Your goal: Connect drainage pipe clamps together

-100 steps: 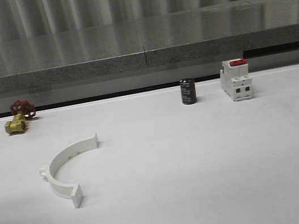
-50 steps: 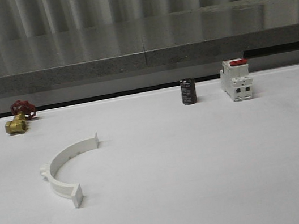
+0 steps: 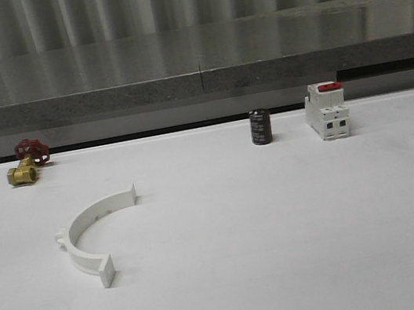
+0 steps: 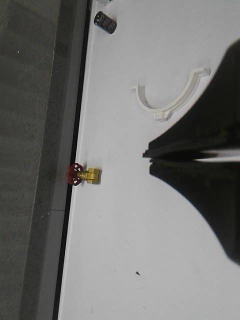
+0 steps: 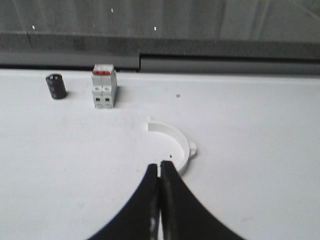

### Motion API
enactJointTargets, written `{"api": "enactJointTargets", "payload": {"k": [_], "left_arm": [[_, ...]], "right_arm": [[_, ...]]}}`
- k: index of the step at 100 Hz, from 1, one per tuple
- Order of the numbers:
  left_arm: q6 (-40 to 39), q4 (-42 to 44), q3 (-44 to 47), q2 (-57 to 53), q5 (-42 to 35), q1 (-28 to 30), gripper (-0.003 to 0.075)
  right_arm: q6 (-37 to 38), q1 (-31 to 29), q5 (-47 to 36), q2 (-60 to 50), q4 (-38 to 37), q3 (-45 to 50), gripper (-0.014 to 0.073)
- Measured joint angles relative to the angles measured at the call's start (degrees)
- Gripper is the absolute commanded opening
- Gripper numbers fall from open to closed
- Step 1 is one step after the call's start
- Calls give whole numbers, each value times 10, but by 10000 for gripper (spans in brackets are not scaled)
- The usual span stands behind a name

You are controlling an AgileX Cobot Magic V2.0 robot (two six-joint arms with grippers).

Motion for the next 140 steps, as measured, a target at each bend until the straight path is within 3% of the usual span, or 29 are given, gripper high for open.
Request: {"api": "enactJointTargets", "payload": {"k": [22,30,37,52,59,79,108,140], "left_arm": [[0,5,0,-1,0,0,-21],[0,5,0,-1,0,0,-21],[0,5,0,-1,0,0,-21],[0,5,0,-1,0,0,-21],[0,5,0,-1,0,0,-21],[0,5,0,-1,0,0,-21],[0,5,0,-1,0,0,-21],[0,5,0,-1,0,0,-21]], "right_arm": [[0,0,95,166,20,-108,-60],[0,0,115,233,29,-147,-7],[0,0,133,288,31,-178,94],[0,0,152,396,35,-230,421],[0,0,156,441,35,-248,507],[0,-9,157,554,35,-289,506],[-3,-85,159,702,35,-360,506],[-56,-105,180,854,49,-465,506]]}}
